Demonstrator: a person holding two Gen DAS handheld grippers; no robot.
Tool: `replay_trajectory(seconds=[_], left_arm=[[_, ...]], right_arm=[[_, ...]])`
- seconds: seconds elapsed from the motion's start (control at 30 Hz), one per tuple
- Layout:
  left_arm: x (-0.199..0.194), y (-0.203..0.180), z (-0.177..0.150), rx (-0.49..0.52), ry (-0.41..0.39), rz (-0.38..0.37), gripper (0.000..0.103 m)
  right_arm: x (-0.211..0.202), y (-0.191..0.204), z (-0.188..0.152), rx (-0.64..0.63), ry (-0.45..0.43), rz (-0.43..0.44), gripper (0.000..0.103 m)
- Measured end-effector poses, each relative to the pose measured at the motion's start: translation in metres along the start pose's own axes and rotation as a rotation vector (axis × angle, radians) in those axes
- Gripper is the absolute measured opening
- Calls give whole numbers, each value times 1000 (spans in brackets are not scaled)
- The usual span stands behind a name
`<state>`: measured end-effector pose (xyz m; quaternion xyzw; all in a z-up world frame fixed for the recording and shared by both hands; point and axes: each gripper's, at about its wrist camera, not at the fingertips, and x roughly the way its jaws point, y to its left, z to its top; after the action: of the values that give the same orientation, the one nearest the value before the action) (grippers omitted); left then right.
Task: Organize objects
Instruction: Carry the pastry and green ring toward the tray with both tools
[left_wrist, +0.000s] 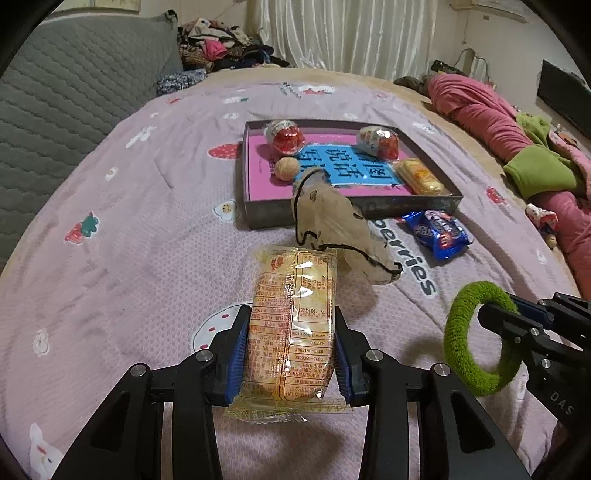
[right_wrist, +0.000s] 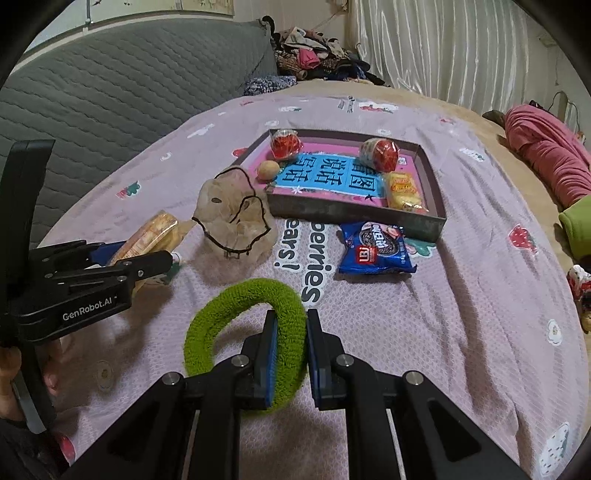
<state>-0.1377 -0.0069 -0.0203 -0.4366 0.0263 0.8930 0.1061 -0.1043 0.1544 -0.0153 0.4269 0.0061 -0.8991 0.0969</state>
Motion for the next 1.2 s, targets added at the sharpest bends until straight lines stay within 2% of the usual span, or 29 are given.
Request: replay_trajectory(seconds=[0.8, 1.2], left_arm=[[-53, -19, 5, 40, -72, 6, 41], [-59, -29, 9, 65, -61, 17, 41]], right_arm=[[-47, -1, 7, 7, -86, -5, 14], [-59, -7, 11, 21, -110, 0, 14]])
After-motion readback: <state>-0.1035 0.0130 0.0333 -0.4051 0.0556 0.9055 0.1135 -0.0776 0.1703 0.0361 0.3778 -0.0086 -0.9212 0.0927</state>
